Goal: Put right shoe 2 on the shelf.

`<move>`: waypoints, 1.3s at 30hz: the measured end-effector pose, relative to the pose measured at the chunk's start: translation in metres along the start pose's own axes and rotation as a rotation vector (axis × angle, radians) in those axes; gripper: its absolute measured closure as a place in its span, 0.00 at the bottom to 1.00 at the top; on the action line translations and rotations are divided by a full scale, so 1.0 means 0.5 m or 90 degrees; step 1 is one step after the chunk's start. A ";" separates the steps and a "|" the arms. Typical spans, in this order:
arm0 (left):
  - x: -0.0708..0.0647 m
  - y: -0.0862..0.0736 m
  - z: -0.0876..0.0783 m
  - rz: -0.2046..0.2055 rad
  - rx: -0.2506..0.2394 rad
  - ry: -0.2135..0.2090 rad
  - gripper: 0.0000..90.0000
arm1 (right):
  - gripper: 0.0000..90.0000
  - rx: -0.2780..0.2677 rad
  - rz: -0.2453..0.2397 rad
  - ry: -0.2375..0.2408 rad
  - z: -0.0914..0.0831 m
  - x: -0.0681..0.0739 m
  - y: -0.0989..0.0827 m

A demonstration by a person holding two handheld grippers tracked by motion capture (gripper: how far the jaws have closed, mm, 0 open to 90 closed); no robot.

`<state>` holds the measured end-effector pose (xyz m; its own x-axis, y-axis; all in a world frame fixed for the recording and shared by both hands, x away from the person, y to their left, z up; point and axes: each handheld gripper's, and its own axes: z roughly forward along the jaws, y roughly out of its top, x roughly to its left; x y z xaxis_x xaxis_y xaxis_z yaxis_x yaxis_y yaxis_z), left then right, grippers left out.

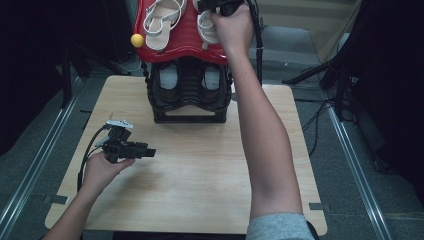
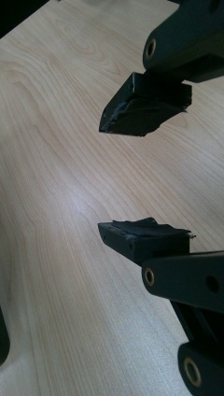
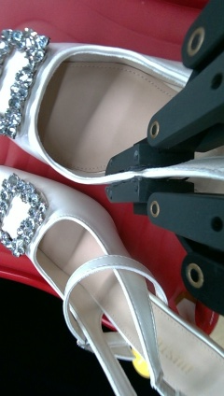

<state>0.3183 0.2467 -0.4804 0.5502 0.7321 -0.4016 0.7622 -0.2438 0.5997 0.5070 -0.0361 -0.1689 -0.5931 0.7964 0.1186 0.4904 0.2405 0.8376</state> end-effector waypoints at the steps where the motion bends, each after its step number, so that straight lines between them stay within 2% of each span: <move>1: 0.000 0.000 0.000 0.000 -0.001 0.001 0.51 | 0.98 -0.001 -0.007 -0.006 0.002 0.003 0.000; 12: -0.003 0.000 0.003 0.001 0.000 -0.002 0.51 | 0.98 -0.003 -0.026 -0.024 0.007 0.009 0.007; 16: -0.002 0.000 0.004 -0.001 0.001 -0.001 0.51 | 0.98 -0.007 -0.046 -0.040 0.005 0.016 0.017; 19: -0.003 0.000 0.004 0.002 0.003 -0.001 0.51 | 0.98 0.004 -0.070 -0.054 0.018 0.028 0.013; 23: -0.003 0.000 0.003 0.004 0.003 -0.003 0.51 | 0.98 -0.004 -0.088 -0.072 0.024 0.039 0.010; 32: -0.005 0.000 0.006 0.002 0.004 -0.003 0.51 | 0.97 -0.012 -0.099 -0.080 0.013 0.032 0.020; 36: -0.006 0.000 0.007 0.003 0.004 -0.003 0.51 | 0.97 -0.006 -0.128 -0.111 0.007 0.035 0.031; 39: -0.007 0.000 0.006 0.006 0.005 -0.005 0.51 | 0.98 0.008 -0.144 -0.132 0.017 0.031 0.024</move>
<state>0.3174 0.2425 -0.4812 0.5597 0.7248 -0.4018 0.7600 -0.2557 0.5975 0.5092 -0.0163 -0.1615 -0.5452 0.8182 -0.1824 0.3697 0.4300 0.8237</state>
